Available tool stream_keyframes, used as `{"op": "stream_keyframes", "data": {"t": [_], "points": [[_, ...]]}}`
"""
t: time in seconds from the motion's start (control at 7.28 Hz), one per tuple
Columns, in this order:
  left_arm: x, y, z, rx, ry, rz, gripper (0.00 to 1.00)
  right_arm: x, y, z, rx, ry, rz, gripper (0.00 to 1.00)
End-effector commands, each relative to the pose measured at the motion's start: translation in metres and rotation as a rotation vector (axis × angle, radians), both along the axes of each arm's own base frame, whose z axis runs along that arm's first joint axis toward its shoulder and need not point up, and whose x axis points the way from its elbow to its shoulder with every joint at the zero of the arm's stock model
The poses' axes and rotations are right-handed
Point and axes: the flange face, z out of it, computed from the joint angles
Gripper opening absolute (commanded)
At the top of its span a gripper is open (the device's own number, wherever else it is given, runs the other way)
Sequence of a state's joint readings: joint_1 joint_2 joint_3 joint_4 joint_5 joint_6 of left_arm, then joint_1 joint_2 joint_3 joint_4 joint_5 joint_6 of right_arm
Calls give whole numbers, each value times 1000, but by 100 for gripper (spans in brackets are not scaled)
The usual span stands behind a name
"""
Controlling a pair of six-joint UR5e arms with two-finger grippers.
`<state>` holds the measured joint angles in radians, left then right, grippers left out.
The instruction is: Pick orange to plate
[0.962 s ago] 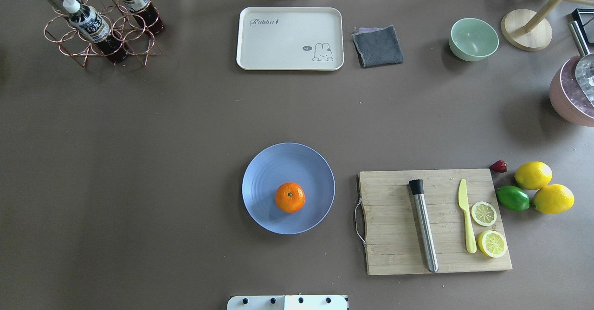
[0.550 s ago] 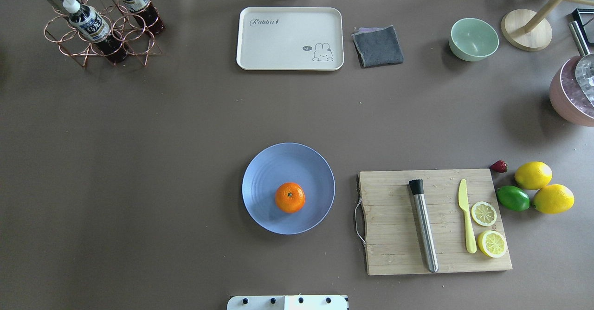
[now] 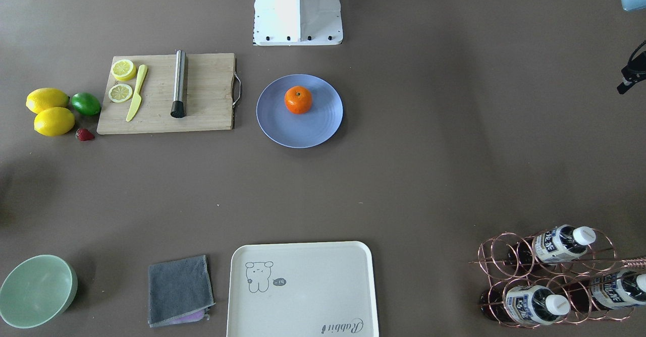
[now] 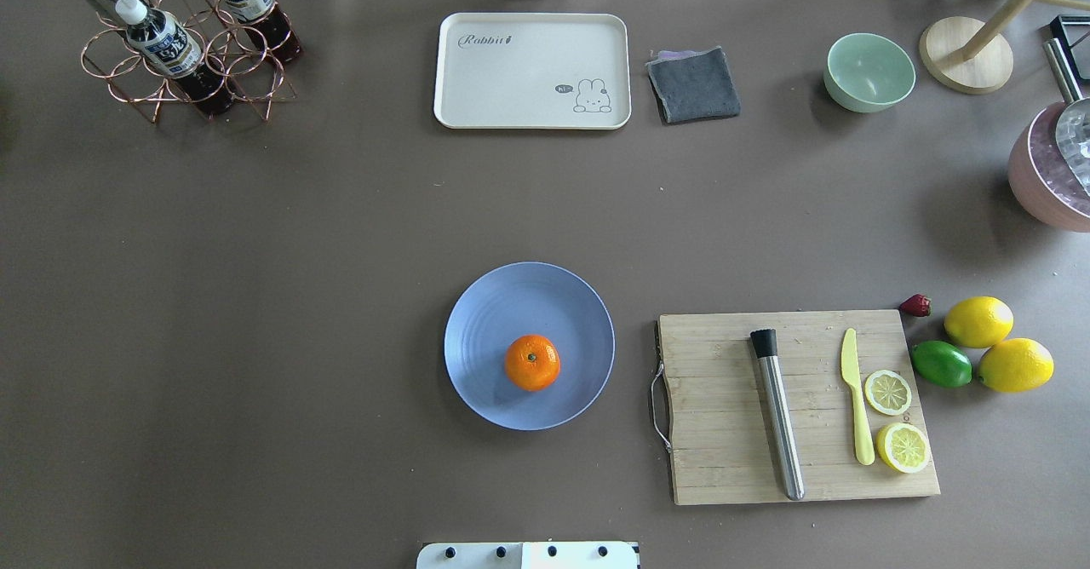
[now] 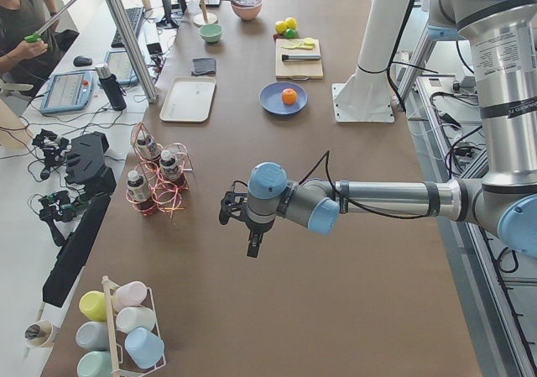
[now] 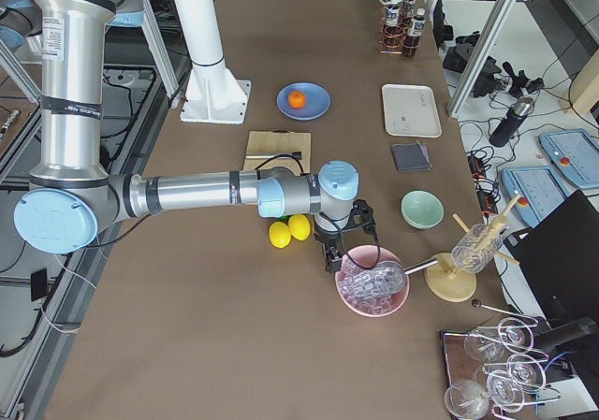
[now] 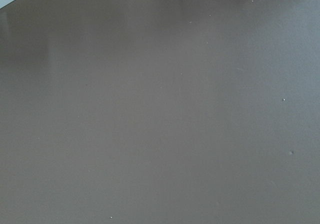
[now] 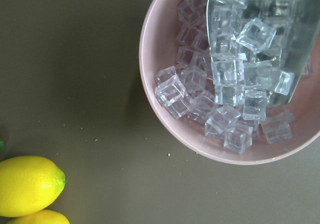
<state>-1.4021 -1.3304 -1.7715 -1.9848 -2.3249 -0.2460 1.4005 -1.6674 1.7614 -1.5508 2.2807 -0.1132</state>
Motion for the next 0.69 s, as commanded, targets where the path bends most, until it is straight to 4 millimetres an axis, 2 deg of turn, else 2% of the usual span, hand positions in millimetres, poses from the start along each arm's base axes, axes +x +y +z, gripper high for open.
{"op": "stream_keyframes", "data": {"t": [0.0,0.55], "points": [[0,0,-1,0,1,1,97,0,-1,6,-15,2,3,100],[0,2,0,-1,0,1,97,0,-1,5,-14,2,6,100]]}}
